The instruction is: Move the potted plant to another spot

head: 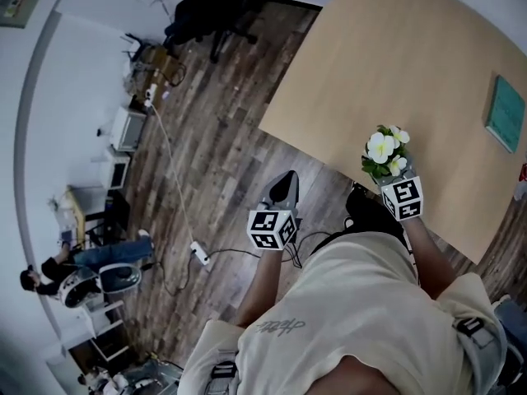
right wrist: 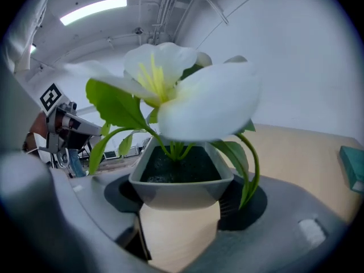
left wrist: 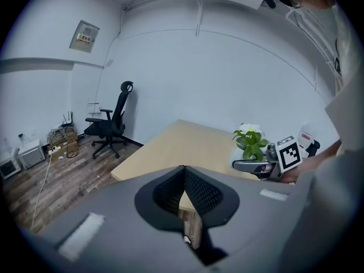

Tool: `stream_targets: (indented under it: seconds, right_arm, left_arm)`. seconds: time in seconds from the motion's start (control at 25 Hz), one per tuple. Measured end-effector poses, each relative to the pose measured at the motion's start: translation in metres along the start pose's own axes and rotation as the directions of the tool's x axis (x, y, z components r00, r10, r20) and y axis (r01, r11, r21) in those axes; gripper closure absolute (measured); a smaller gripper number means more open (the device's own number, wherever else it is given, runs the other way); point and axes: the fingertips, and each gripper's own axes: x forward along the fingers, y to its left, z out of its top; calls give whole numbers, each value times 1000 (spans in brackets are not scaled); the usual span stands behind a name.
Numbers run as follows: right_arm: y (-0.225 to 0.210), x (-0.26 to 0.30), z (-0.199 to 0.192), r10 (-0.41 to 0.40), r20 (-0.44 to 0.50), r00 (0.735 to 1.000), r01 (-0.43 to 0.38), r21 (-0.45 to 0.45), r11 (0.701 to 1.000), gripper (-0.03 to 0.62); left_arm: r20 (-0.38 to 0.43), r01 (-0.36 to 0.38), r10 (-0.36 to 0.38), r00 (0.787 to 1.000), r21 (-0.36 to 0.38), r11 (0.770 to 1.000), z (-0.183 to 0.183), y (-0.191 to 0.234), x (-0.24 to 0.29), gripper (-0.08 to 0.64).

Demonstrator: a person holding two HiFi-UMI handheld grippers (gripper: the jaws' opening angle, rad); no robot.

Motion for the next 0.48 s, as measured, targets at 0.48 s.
stream_targets:
  seconds: [0.48]
  right_arm:
    - [-51,11,0,-85,-41,996,87,41,995,250]
  left_arm:
    - [-15,74,-73,997,32,997,71,2,55,543]
